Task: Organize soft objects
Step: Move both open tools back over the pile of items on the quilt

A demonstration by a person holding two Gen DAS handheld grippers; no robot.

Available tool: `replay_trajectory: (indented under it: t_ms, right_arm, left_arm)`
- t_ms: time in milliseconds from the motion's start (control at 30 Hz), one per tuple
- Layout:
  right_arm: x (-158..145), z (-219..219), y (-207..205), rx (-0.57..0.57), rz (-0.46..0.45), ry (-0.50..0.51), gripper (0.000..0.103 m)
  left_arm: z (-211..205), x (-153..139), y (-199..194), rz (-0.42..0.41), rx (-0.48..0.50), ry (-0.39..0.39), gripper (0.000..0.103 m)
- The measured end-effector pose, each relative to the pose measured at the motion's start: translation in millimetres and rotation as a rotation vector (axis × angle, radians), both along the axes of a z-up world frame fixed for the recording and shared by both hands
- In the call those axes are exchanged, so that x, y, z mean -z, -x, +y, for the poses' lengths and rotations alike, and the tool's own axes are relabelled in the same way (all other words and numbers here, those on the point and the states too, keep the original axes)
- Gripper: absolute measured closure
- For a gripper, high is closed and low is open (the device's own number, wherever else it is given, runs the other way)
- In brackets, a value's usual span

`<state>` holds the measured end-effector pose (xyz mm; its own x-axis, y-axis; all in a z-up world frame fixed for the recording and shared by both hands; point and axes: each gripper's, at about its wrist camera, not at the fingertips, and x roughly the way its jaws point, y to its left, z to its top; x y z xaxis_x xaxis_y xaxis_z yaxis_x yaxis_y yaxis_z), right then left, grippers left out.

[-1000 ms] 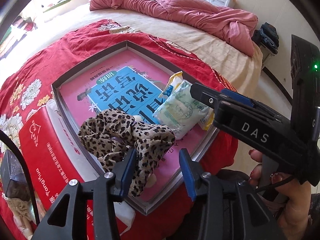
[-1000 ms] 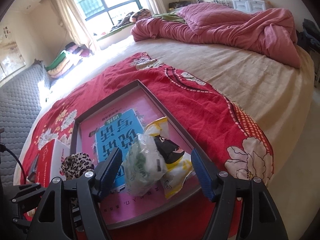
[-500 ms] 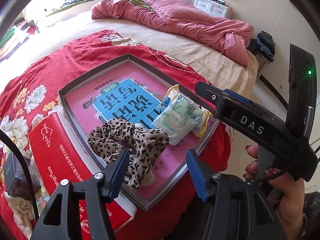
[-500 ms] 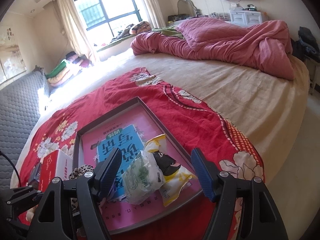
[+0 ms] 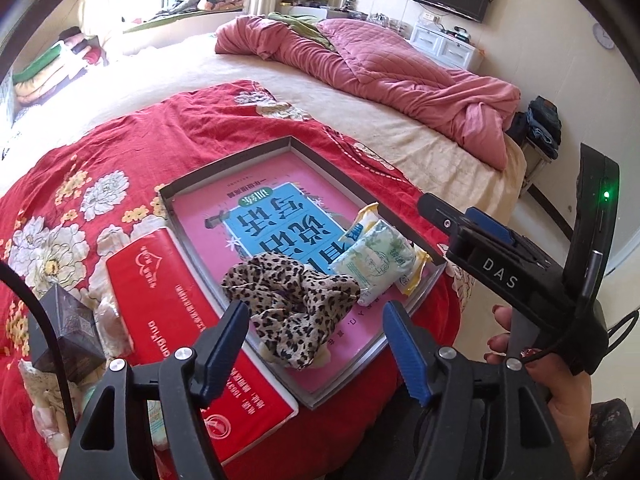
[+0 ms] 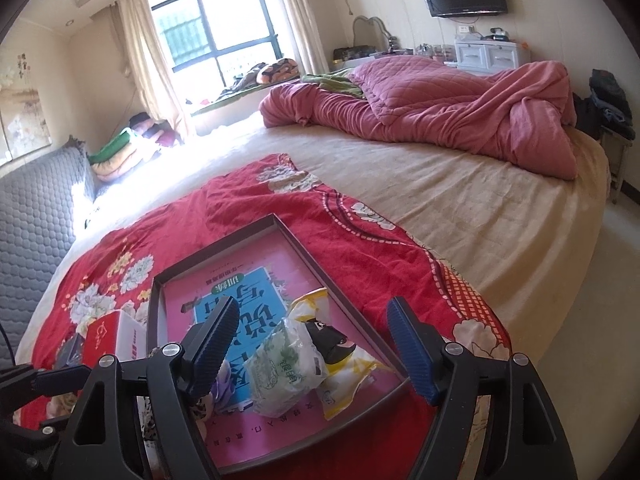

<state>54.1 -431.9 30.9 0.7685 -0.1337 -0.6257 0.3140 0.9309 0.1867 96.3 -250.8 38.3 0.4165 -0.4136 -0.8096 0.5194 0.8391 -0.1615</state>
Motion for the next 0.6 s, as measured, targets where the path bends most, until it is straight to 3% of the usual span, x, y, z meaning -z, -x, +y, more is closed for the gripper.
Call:
replay_trajectory:
  t_ms: [600]
  right_arm:
    - [-30.8, 36.2, 5.7, -0.073, -0.055, 0.083, 0.025]
  left_arm:
    - [55.4, -13.8, 21.7, -0.062, -0.096, -0.040, 0.029]
